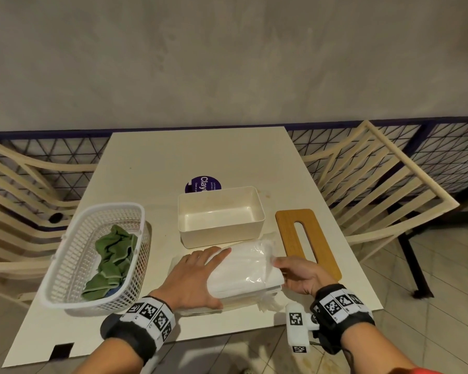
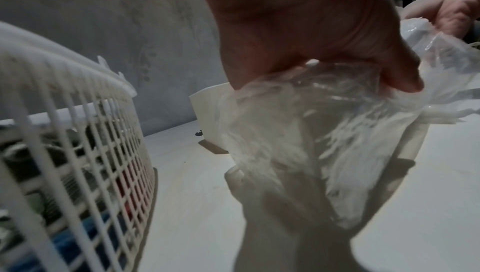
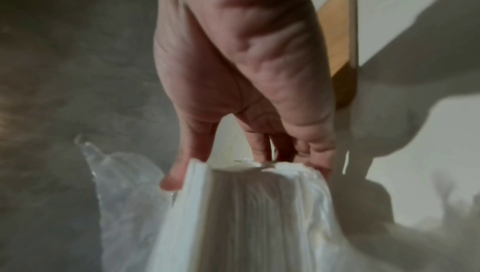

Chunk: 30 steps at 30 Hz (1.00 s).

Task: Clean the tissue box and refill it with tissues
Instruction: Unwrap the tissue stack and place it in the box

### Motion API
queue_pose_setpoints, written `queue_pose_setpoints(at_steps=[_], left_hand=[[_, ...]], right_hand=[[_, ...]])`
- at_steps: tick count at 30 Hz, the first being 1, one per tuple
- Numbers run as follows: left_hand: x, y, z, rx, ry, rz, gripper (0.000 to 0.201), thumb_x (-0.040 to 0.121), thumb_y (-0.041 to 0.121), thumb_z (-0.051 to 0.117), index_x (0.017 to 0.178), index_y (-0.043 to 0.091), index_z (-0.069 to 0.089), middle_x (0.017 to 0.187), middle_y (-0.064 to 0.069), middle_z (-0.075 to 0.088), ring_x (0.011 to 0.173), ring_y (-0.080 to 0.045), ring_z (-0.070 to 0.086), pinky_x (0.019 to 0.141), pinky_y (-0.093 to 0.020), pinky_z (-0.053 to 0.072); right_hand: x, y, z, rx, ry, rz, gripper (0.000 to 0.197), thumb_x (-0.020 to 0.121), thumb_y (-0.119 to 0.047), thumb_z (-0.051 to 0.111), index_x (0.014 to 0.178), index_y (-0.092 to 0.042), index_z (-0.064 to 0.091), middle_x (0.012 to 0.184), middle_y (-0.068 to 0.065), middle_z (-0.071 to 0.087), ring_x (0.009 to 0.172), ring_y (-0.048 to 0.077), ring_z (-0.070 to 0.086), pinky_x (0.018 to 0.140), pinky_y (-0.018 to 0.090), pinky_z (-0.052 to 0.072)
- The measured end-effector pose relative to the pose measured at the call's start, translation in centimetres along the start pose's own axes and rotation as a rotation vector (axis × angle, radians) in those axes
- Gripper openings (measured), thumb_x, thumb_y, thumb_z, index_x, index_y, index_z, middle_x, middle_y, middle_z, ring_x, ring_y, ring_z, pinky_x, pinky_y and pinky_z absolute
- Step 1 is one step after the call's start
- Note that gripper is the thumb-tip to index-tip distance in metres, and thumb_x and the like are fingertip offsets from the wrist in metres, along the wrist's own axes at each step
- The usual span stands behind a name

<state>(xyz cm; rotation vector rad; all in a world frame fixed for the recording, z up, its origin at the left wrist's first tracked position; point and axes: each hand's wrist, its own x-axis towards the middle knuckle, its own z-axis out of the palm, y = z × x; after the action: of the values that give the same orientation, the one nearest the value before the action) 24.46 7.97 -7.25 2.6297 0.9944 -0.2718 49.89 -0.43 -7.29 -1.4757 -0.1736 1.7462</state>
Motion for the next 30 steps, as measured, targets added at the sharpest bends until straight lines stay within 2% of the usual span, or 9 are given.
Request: queue_pose_setpoints(at_steps=[4, 7, 10, 13, 17, 19, 23, 27, 30], left_hand=[[0.1, 0.6, 0.1, 0.078, 0.016, 0.016, 0.126, 0.052, 0.075, 0.060, 0.142, 0.040, -0.020, 0.158, 0.002, 0.002, 0.145, -0.024, 0.002, 0.117, -0.042, -0.001], [1.2, 1.4, -0.2, 0.109, 0.007, 0.049, 0.134, 0.047, 0.079, 0.060, 0.144, 0.032, -0.020, 0.158, -0.005, -0.010, 0.145, -0.026, -0.011, 0.115, -0.044, -0.013], [1.5, 1.5, -0.8, 0.064, -0.026, 0.042, 0.130, 0.051, 0.072, 0.065, 0.144, 0.031, -0.017, 0.158, -0.008, 0.002, 0.145, -0.026, 0.005, 0.118, -0.039, 0.000], [0.7, 0.9, -0.7, 0.042, -0.028, 0.016, 0.124, 0.055, 0.065, 0.064, 0.146, 0.030, -0.013, 0.157, -0.007, 0.014, 0.140, -0.024, 0.021, 0.113, -0.036, 0.018], [0.5, 1.1, -0.5, 0.092, -0.032, 0.020, 0.128, 0.052, 0.072, 0.063, 0.146, 0.027, -0.012, 0.157, -0.008, 0.009, 0.142, -0.025, 0.015, 0.116, -0.037, 0.009], [0.9, 1.6, -0.3, 0.076, -0.026, 0.035, 0.130, 0.050, 0.072, 0.063, 0.146, 0.027, -0.013, 0.157, -0.008, 0.006, 0.143, -0.025, 0.011, 0.118, -0.038, 0.005], [0.7, 1.7, -0.3, 0.060, -0.015, 0.030, 0.122, 0.054, 0.059, 0.064, 0.146, 0.030, -0.010, 0.153, -0.008, 0.018, 0.137, -0.024, 0.024, 0.113, -0.037, 0.021], [0.7, 1.7, -0.4, 0.093, -0.004, 0.041, 0.115, 0.059, 0.052, 0.064, 0.146, 0.030, -0.007, 0.152, -0.007, 0.021, 0.134, -0.024, 0.029, 0.110, -0.036, 0.027], [1.1, 2.0, -0.3, 0.110, 0.000, 0.066, 0.109, 0.062, 0.048, 0.063, 0.146, 0.030, -0.004, 0.150, -0.005, 0.027, 0.130, -0.023, 0.034, 0.106, -0.035, 0.030]], right_hand=[[-0.1, 0.0, -0.1, -0.024, 0.011, 0.024, 0.050, 0.070, -0.006, 0.075, 0.116, 0.005, 0.056, 0.120, 0.025, 0.060, 0.114, 0.036, 0.055, 0.101, 0.048, 0.042], [-0.2, -0.2, 1.2, -0.114, 0.032, 0.046, 0.050, 0.070, -0.018, 0.077, 0.113, 0.000, 0.059, 0.119, 0.022, 0.063, 0.116, 0.035, 0.056, 0.100, 0.050, 0.044], [-0.3, -0.5, 1.5, -0.244, 0.060, 0.016, 0.072, 0.054, -0.028, 0.087, 0.114, 0.000, 0.059, 0.119, 0.020, 0.064, 0.115, 0.033, 0.057, 0.104, 0.048, 0.040], [-1.1, -0.8, 0.5, -0.216, 0.109, -0.002, 0.067, 0.058, -0.021, 0.084, 0.116, 0.001, 0.057, 0.120, 0.021, 0.063, 0.115, 0.034, 0.057, 0.106, 0.048, 0.039], [-1.5, -0.5, 0.6, -0.193, 0.057, -0.025, 0.039, 0.077, -0.016, 0.071, 0.111, -0.001, 0.057, 0.117, 0.022, 0.063, 0.113, 0.035, 0.057, 0.102, 0.050, 0.042], [-1.5, -0.3, 1.0, -0.230, 0.027, -0.053, 0.038, 0.079, -0.018, 0.069, 0.111, -0.004, 0.056, 0.116, 0.021, 0.063, 0.112, 0.036, 0.057, 0.100, 0.052, 0.044], [-2.8, -0.9, -0.5, -0.288, 0.049, -0.122, 0.064, 0.062, -0.027, 0.079, 0.116, -0.003, 0.055, 0.116, 0.020, 0.064, 0.109, 0.035, 0.059, 0.098, 0.053, 0.045], [-5.8, -3.2, -5.6, -0.219, 0.090, -0.167, 0.103, 0.028, -0.031, 0.095, 0.119, -0.003, 0.053, 0.118, 0.022, 0.063, 0.110, 0.038, 0.058, 0.095, 0.053, 0.046], [-9.2, -5.8, -8.5, -0.245, 0.157, -0.209, 0.108, 0.018, -0.034, 0.095, 0.113, -0.005, 0.055, 0.110, 0.020, 0.067, 0.103, 0.036, 0.061, 0.084, 0.046, 0.051]])
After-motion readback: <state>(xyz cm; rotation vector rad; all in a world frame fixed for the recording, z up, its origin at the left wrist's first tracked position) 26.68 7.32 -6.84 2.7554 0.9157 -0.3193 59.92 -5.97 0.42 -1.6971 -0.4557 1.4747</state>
